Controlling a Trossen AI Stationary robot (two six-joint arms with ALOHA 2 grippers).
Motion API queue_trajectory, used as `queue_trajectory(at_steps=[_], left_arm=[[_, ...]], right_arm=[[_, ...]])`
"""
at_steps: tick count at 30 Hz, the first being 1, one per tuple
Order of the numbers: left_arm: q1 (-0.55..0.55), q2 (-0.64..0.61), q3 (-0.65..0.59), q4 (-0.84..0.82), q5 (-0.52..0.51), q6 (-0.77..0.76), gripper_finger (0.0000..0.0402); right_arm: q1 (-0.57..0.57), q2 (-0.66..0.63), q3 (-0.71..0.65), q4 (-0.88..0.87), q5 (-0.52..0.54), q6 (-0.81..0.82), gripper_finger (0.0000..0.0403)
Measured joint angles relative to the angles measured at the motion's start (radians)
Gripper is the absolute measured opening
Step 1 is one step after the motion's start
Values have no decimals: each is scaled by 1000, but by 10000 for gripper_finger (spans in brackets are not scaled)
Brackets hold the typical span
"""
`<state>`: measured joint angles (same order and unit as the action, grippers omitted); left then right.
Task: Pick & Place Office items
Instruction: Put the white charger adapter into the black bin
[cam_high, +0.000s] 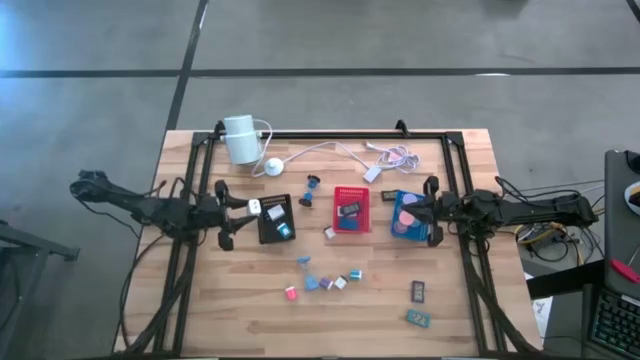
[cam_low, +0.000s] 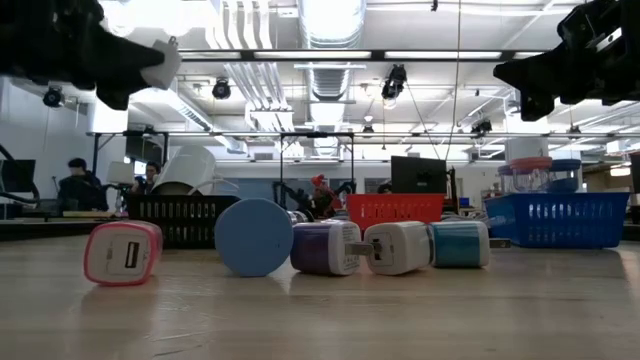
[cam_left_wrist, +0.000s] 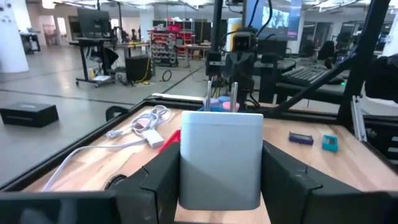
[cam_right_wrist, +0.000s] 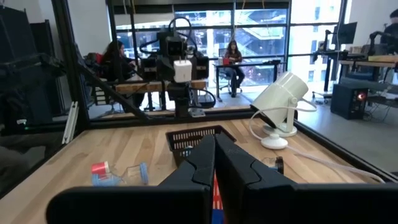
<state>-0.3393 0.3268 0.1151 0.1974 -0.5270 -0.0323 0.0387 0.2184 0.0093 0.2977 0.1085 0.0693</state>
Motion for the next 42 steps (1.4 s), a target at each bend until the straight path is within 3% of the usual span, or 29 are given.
queue_trajectory(at_steps=[7,17,42], left_arm=[[6,-82,-102,12,-17,-30,175],[13,-168,-96,-11,41,41,175],[13,-177,-103,-71,67,62,175]], right_arm=[[0,0,0,-3,-1,-14,8],[0,0,0,-1,-1,-27,8],[0,0,0,-1,27,-39,8]])
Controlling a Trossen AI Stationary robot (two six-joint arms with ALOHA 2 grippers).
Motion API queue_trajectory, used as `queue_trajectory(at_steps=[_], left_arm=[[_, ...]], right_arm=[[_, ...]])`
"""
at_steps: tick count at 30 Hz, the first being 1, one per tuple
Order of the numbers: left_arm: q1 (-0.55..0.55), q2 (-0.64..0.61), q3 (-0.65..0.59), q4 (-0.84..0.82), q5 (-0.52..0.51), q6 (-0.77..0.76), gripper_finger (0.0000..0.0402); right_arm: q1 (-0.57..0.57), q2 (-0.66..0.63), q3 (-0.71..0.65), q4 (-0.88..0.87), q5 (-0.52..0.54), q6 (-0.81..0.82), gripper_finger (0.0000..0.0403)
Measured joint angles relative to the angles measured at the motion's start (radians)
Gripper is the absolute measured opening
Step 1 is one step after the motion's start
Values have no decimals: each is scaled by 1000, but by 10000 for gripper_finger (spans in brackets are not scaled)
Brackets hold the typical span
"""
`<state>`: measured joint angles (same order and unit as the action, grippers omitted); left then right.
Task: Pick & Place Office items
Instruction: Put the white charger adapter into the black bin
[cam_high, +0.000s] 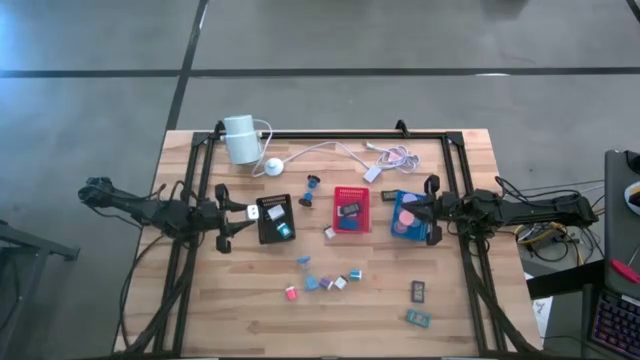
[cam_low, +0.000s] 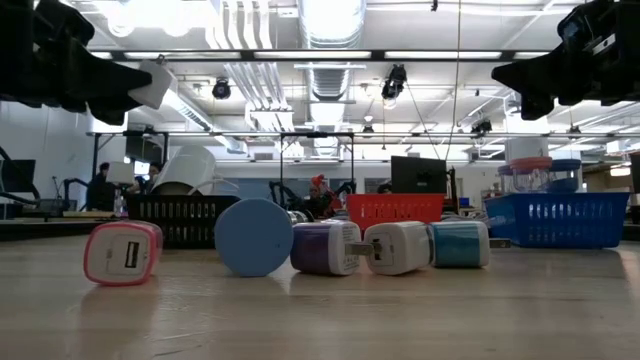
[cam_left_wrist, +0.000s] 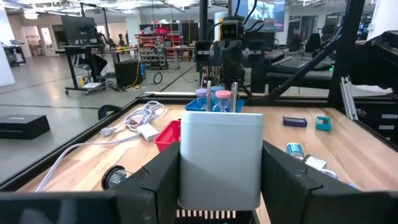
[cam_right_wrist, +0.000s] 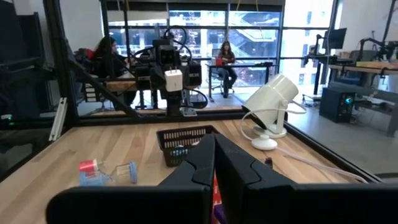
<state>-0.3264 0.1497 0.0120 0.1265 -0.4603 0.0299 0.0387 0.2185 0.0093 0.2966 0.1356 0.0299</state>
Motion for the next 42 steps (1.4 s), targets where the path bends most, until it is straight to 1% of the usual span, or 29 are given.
queue_trajectory(at_steps=[8,16,19,25,31,34,38,42], left_arm=[[0,1,7,4,16,-42,175],[0,24,80,11,16,-33,175],[0,57,117,12,-20,-38,175],[0,191,265,-81,-78,-90,175],[1,344,444,-256,-124,-153,175],[7,415,520,-357,-129,-187,175],[31,514,590,-502,-143,-273,175],[58,608,619,-550,-139,-320,175]], right_arm=[[0,0,0,0,-1,2,8],[0,0,0,0,-1,1,8],[0,0,0,0,-1,1,8],[0,0,0,0,-1,3,8],[0,0,0,0,-1,4,8],[0,0,0,0,-1,4,8],[0,0,0,0,-1,4,8],[0,0,0,1,6,15,8]])
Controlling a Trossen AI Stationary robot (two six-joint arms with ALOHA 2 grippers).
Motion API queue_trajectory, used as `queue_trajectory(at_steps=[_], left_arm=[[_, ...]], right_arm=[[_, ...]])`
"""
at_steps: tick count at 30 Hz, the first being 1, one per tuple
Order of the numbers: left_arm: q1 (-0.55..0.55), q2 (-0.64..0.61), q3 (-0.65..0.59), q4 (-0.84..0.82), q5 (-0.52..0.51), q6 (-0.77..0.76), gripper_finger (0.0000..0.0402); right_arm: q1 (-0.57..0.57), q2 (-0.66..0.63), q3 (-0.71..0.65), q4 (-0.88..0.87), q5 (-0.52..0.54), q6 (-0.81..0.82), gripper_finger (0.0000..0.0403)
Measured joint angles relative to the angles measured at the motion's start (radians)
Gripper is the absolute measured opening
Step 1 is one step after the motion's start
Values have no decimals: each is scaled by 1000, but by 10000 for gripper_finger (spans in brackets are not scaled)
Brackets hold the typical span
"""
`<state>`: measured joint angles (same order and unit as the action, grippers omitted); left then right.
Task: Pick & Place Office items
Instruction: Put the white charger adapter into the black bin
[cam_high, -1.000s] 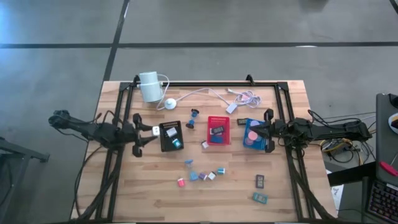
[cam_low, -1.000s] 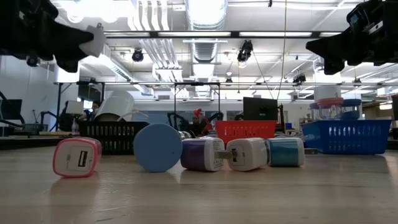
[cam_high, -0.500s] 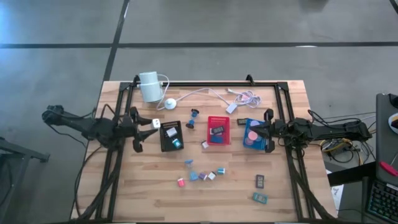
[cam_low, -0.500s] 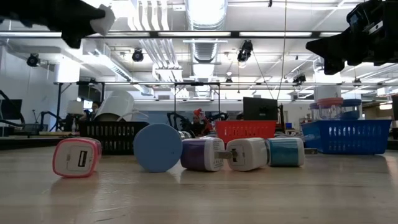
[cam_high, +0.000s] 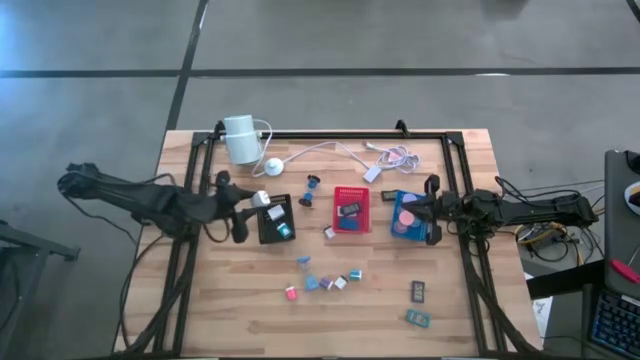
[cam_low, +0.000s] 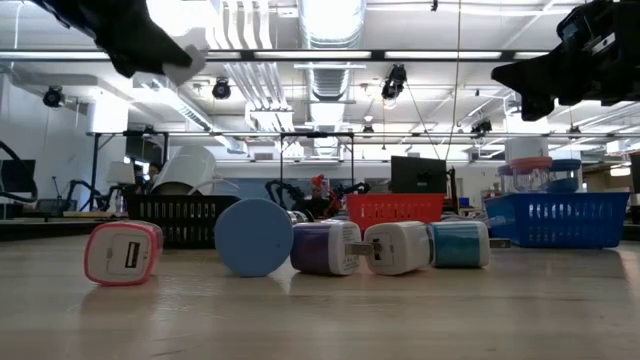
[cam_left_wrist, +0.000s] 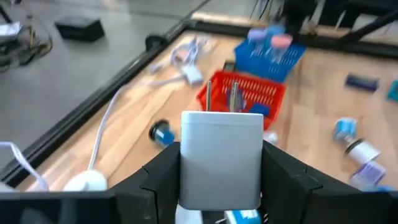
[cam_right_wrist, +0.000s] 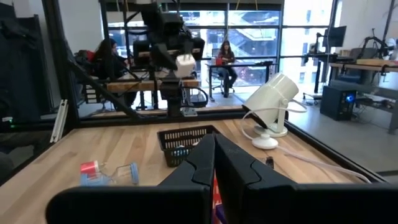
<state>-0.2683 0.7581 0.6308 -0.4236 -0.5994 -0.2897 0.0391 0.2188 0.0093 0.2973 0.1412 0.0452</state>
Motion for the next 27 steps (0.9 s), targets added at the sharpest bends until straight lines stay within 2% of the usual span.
queue_trajectory(at_steps=[11,27], left_arm=[[100,186,10,0,146,-22,175],[175,429,10,7,248,-56,175]], right_arm=[[-1,0,0,-1,20,0,8],[0,0,0,-1,20,0,8]])
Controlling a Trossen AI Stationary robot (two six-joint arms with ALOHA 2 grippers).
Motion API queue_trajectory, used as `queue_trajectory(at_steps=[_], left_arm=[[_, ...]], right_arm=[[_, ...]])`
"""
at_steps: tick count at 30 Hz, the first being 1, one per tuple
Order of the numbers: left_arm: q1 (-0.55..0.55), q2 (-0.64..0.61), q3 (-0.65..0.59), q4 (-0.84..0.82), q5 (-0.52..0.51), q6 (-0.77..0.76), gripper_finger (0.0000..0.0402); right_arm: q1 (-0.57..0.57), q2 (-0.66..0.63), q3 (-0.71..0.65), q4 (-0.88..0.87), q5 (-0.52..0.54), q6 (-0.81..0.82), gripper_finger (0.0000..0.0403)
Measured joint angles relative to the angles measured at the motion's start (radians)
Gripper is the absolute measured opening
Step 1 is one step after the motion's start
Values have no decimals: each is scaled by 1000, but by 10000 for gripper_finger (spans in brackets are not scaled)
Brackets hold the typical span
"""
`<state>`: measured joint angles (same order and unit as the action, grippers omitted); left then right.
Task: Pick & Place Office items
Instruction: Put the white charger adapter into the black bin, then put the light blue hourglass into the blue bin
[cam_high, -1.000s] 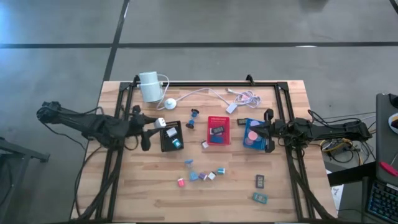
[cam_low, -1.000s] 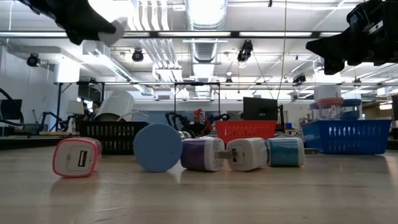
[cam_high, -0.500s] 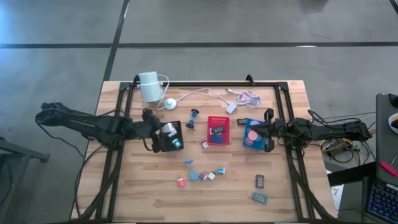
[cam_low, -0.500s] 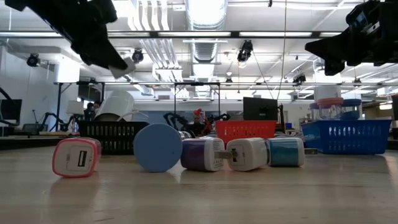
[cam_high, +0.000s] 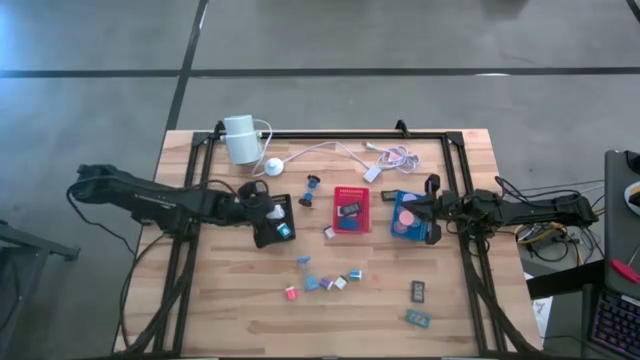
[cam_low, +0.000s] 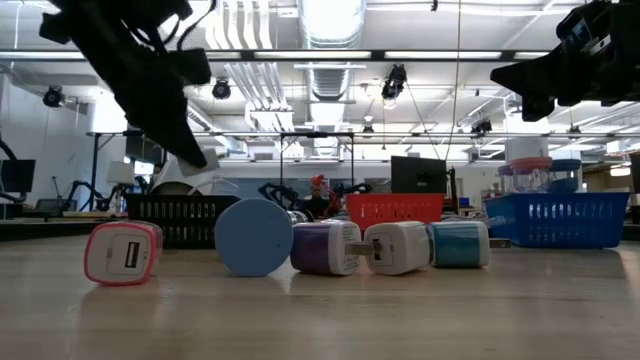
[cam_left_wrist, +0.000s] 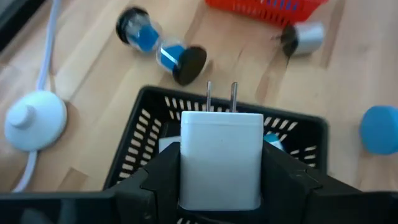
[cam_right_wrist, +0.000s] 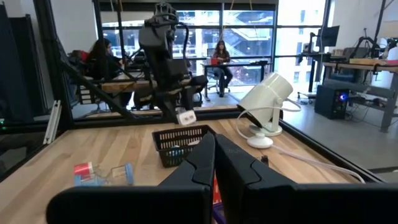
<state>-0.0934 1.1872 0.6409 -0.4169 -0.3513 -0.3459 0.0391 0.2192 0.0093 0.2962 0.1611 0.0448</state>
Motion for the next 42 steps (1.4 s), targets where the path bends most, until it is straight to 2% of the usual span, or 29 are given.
queue_trajectory(at_steps=[15,28,36,42], left_arm=[[34,207,1,43,60,9,175],[39,229,4,54,64,8,177],[39,229,2,80,64,2,308],[39,192,10,73,73,27,327]], right_arm=[[0,1,0,0,0,0,8],[0,1,0,0,0,0,8],[0,1,0,0,0,4,8],[0,1,0,0,0,4,8]])
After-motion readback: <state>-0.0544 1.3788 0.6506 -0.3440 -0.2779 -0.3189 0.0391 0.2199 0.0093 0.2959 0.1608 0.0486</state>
